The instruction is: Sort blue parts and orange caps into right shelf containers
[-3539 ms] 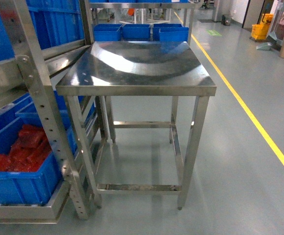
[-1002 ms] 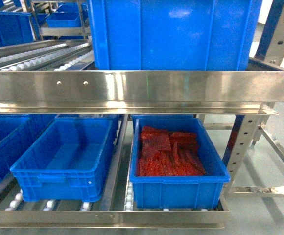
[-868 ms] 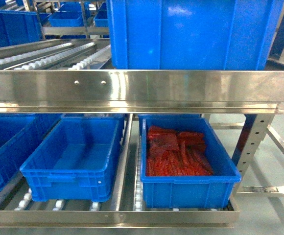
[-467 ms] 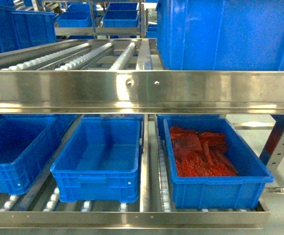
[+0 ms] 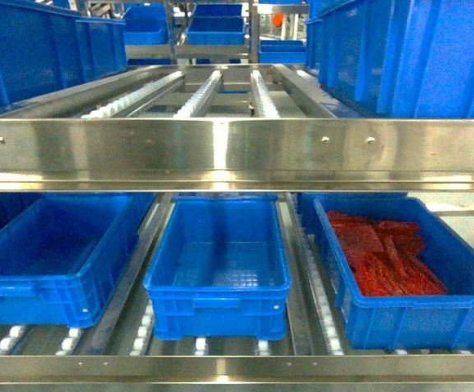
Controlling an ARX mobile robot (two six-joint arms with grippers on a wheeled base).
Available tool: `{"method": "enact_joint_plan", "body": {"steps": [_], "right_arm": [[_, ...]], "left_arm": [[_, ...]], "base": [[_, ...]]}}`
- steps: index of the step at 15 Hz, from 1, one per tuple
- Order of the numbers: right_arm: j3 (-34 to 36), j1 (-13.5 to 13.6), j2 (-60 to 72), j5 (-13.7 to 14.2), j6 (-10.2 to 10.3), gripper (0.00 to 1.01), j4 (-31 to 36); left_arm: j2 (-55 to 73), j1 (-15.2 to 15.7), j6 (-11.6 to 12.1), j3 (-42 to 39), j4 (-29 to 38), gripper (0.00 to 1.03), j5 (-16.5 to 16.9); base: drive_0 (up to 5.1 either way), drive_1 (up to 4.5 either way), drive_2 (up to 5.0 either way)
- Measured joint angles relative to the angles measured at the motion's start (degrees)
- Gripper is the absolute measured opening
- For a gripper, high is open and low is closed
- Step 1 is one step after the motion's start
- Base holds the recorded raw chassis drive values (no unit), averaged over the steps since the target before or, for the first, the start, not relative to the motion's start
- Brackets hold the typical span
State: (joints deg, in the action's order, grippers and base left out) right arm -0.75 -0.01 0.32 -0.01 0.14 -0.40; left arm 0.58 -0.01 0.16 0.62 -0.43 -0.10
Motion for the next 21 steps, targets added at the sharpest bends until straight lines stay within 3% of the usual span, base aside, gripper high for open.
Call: {"method": "enact_joint_plan", "body": {"steps": [21], "right_arm": [[0.0, 0.0, 0.0, -0.24, 0.0, 0.4, 0.02]], "left_arm": [[0.0, -0.02, 0.02, 0.0, 0.07, 0.43, -0.11]], "base": [[-5.0, 2.49, 2.5]]}}
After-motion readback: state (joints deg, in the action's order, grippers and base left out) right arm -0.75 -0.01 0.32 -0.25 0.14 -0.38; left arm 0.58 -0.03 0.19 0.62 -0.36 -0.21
